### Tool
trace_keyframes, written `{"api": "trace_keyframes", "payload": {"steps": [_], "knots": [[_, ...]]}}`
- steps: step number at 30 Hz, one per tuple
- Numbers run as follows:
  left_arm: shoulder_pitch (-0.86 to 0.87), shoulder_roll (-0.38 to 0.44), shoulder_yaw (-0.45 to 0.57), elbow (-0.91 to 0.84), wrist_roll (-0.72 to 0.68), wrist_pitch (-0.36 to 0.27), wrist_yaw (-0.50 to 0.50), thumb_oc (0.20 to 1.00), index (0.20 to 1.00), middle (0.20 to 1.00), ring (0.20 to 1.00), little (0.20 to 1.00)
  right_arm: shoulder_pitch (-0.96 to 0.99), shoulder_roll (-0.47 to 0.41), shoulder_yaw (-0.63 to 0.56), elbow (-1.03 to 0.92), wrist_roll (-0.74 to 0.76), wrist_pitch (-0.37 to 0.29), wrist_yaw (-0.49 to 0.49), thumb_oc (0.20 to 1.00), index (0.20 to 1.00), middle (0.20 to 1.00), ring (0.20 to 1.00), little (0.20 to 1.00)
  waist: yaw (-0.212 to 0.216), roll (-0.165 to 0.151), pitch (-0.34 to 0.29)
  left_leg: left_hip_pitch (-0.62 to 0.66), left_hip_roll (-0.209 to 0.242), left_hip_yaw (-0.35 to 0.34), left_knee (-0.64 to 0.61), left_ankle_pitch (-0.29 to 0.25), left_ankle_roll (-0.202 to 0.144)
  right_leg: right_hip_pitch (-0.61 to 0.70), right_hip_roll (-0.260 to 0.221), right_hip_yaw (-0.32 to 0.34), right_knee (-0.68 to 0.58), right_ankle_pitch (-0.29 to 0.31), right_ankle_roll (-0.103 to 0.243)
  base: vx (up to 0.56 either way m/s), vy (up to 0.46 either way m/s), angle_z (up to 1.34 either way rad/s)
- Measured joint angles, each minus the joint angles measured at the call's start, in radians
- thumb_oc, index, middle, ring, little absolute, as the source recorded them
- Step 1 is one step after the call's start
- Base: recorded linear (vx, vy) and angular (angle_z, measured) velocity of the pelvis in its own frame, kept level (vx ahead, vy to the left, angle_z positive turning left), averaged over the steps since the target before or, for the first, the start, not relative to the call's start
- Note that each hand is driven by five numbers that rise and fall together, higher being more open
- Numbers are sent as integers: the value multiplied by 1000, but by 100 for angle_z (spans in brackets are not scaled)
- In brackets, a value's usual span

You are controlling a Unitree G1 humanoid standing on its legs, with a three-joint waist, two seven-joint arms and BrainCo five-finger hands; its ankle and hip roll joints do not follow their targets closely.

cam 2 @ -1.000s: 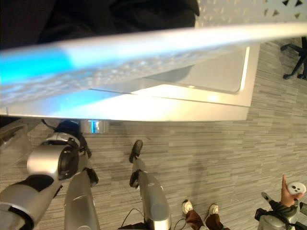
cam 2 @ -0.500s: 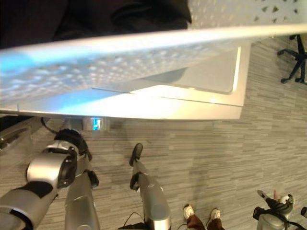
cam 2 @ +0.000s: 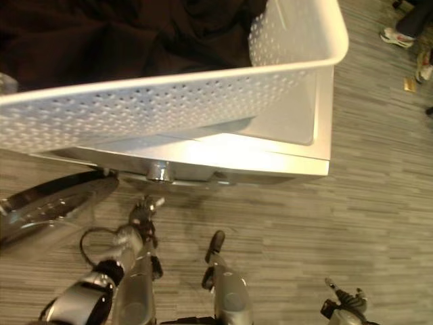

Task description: Grab the laundry basket,head to the washer,open it,put in the laundry and shut it.

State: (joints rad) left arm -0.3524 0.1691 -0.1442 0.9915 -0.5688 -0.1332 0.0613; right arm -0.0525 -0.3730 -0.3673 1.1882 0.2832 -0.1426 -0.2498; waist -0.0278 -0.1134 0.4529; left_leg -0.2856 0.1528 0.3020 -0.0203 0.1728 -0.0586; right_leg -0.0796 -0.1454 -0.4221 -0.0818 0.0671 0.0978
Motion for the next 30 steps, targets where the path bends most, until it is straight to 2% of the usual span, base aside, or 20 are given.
{"api": "trace_keyframes", "payload": {"steps": [4, 7, 8, 10, 12, 14, 17, 18, 19, 21, 26, 27, 30], "knots": [[115, 6, 10, 6, 61, 15, -25, 1000, 1000, 1000, 1000, 1000, -1, 57, 21, 5, 4, 13, 26, 1000, 1000, 1000, 1000, 1000, 10, 23, -16, 107, -7, 17, -44, 1, -6, 81, -5, 7, -2, -16, 8, 67, -8, -4], [217, 3, 17, -1, 98, 15, -25, 1000, 1000, 1000, 1000, 1000, 11, 83, 43, 5, 5, 17, 46, 1000, 1000, 1000, 1000, 1000, 36, 73, -82, 134, -18, 15, -69, 2, -9, 101, -10, 2, -2, -21, 11, 76, -5, 4], [226, -1, 23, 1, 108, 18, -25, 1000, 1000, 1000, 1000, 1000, 13, 84, 45, 9, 9, 18, 54, 1000, 1000, 1000, 1000, 1000, 30, 75, -85, 151, -20, 15, -71, 4, -8, 116, -11, -1, -2, -22, 12, 67, -13, 8], [264, 5, 45, 5, 126, 18, -23, 1000, 1000, 1000, 1000, 1000, 10, 92, 54, 6, 19, 15, 61, 1000, 1000, 1000, 1000, 1000, 47, 98, -119, 155, -22, 10, -75, 4, -8, 125, -13, -5, -2, -26, 12, 66, -17, 7], [298, 3, 79, 7, 154, 14, -24, 1000, 1000, 1000, 1000, 1000, 14, 101, 58, 9, 32, 16, 67, 1000, 1000, 1000, 1000, 1000, 44, 95, -135, 192, -23, 13, -79, 1, -11, 158, -13, -4, -3, -33, 15, 5, -3, 3], [349, 2, 125, 64, 174, 15, -18, 1000, 1000, 1000, 1000, 1000, 37, 117, 69, 48, 32, 16, 82, 1000, 1000, 1000, 1000, 1000, 60, 97, -228, 201, -19, 1, -80, -14, -25, 176, -8, -15, -3, -52, 14, 109, -31, 12], [360, -8, 177, 135, 191, 16, -18, 1000, 1000, 1000, 1000, 1000, 34, 119, 80, 105, 31, 17, 87, 1000, 1000, 1000, 1000, 1000, 73, 97, -256, 235, -23, -7, -81, -15, -25, 217, -8, -26, -3, -56, 15, 80, -35, 11], [390, -3, 192, 151, 197, 16, -12, 1000, 1000, 1000, 1000, 1000, 49, 134, 103, 129, 31, 25, 93, 1000, 1000, 1000, 1000, 1000, 92, 90, -310, 235, -24, -11, -84, -26, -34, 226, -12, -31, -4, -71, 19, 67, -28, 9], [394, -3, 205, 153, 203, 14, -8, 1000, 1000, 1000, 1000, 1000, 70, 138, 117, 133, 29, 27, 97, 1000, 1000, 1000, 1000, 1000, 90, 85, -330, 243, -24, -11, -82, -27, -35, 226, -11, -32, -4, -72, 18, 68, -29, 8], [405, -3, 206, 158, 210, 15, 0, 1000, 1000, 1000, 1000, 1000, 76, 138, 140, 133, 28, 33, 105, 1000, 1000, 1000, 1000, 1000, 95, 89, -349, 242, -24, -15, -81, -24, -32, 224, -10, -36, -4, -74, 18, 53, -31, 5], [462, -8, 213, 222, 258, 13, 6, 1000, 1000, 1000, 1000, 1000, 97, 149, 143, 158, 22, 37, 132, 1000, 1000, 1000, 1000, 1000, 110, 125, -397, 274, -23, -30, -81, -29, -38, 272, -9, -47, -9, -83, 17, 21, -29, 7], [468, -9, 222, 232, 265, 15, 11, 1000, 1000, 1000, 1000, 1000, 111, 153, 142, 166, 22, 41, 136, 1000, 1000, 1000, 1000, 1000, 109, 118, -407, 282, -24, -32, -82, -29, -38, 277, -8, -49, -9, -85, 19, 0, -19, 9], [487, -9, 225, 243, 276, 15, 24, 1000, 1000, 1000, 1000, 1000, 137, 160, 138, 166, 25, 44, 147, 1000, 1000, 1000, 1000, 1000, 114, 131, -425, 287, -22, -39, -84, -32, -42, 290, -10, -58, -10, -97, 16, 8, -23, 8]]}}
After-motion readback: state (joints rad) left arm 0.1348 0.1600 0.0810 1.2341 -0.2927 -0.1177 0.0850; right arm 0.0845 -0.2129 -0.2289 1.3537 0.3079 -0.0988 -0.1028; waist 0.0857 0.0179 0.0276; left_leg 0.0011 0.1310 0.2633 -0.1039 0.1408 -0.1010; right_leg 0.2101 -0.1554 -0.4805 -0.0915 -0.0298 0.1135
